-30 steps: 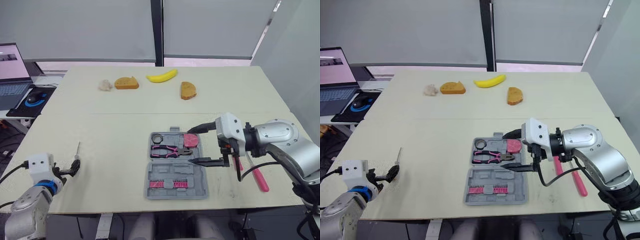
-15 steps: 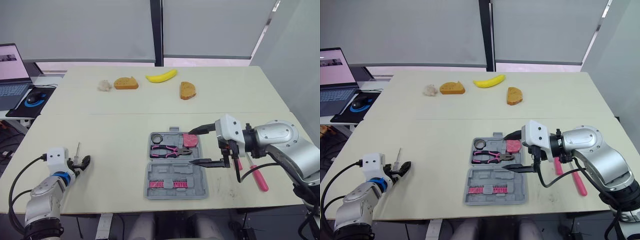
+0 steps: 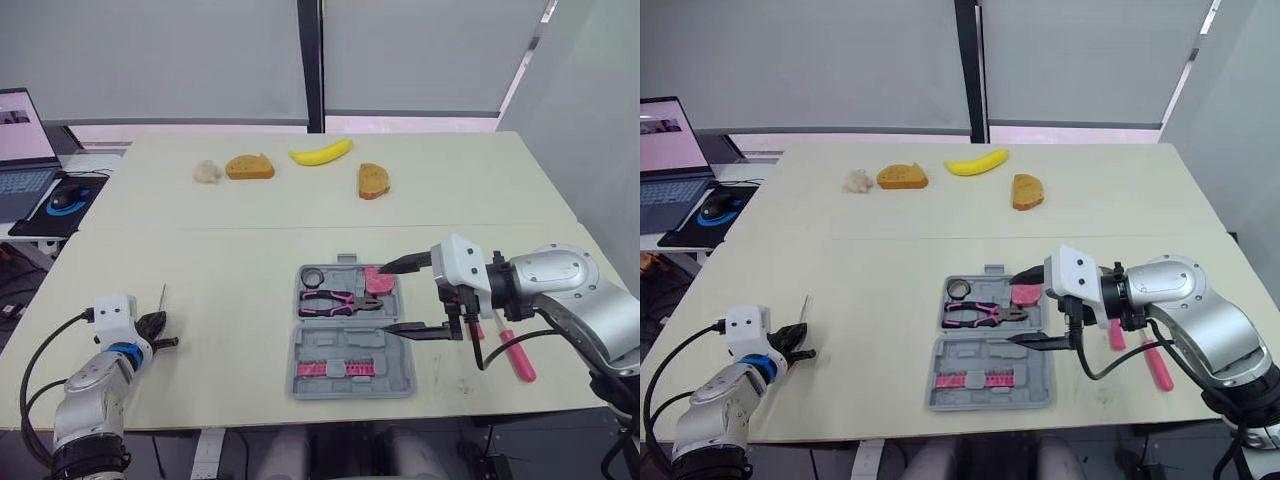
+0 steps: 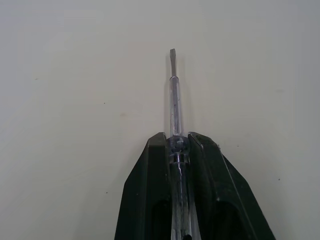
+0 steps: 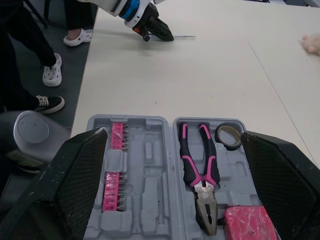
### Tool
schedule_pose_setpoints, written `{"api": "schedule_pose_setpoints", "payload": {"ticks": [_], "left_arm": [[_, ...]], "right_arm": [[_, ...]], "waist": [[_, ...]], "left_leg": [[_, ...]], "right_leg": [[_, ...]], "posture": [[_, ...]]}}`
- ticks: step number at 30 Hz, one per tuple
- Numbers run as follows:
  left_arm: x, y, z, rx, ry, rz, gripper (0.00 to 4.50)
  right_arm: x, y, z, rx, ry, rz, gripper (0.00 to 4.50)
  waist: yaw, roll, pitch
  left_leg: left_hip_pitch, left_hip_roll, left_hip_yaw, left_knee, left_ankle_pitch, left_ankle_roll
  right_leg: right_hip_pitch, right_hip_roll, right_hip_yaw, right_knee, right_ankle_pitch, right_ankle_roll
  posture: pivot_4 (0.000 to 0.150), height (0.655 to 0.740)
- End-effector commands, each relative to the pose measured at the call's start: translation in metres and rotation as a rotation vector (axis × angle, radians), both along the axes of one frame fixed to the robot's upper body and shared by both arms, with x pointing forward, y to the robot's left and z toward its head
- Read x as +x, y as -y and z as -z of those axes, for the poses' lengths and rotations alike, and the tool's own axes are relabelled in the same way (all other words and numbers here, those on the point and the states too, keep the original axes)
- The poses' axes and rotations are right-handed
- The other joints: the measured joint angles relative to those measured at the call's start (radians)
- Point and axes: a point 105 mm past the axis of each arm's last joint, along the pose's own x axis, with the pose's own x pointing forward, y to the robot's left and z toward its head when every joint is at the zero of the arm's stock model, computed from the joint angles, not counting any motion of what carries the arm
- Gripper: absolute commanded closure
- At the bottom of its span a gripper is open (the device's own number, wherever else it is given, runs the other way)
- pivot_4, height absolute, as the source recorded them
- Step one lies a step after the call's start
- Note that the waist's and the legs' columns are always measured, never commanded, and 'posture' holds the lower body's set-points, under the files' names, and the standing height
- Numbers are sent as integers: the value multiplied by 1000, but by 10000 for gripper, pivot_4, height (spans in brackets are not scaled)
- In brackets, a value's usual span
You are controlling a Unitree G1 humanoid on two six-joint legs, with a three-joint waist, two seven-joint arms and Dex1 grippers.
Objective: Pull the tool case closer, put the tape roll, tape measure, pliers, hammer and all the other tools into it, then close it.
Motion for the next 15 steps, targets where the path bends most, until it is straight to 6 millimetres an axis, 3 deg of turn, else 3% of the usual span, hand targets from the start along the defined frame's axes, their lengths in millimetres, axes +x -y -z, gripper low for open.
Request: {"api": "schedule_pose_setpoints", "payload": {"ticks": [1, 4, 9, 11, 15], "left_arm": [[-4, 20, -19, 45, 40, 157, 42691], [-2, 86, -48, 122, 87, 580, 42691], [-8, 167, -75, 270, 119, 1116, 42691], [-10, 190, -79, 314, 115, 1272, 42691], [-10, 216, -77, 376, 75, 1450, 42691]], "right_arm": [[-1, 5, -9, 1, 51, 27, 0], [-3, 16, -7, -14, 45, 85, 0], [-12, 30, 4, -79, 12, 133, 0], [-15, 34, 8, -111, 4, 146, 0], [-17, 38, 14, -148, -4, 169, 0]], "waist": [[-4, 0, 0], [5, 0, 1], [23, 3, 2], [20, 3, 2], [5, 4, 3]], "left_leg": [[0, 0, 0, 0, 0, 0], [-1, 0, -1, 0, 0, 0], [-1, 0, 0, 1, 0, 0], [-1, 0, 0, 0, 0, 0], [-1, 0, 2, 0, 0, 0]], "right_leg": [[0, 0, 0, 0, 0, 0], [0, 0, -1, 0, 0, 0], [1, -1, -1, -1, 0, -1], [1, -1, 0, -1, 0, -1], [0, 0, 0, -1, 0, -1]], "posture": [[1500, 7400], [1500, 7400], [1500, 7400], [1500, 7400], [1500, 7400]]}}
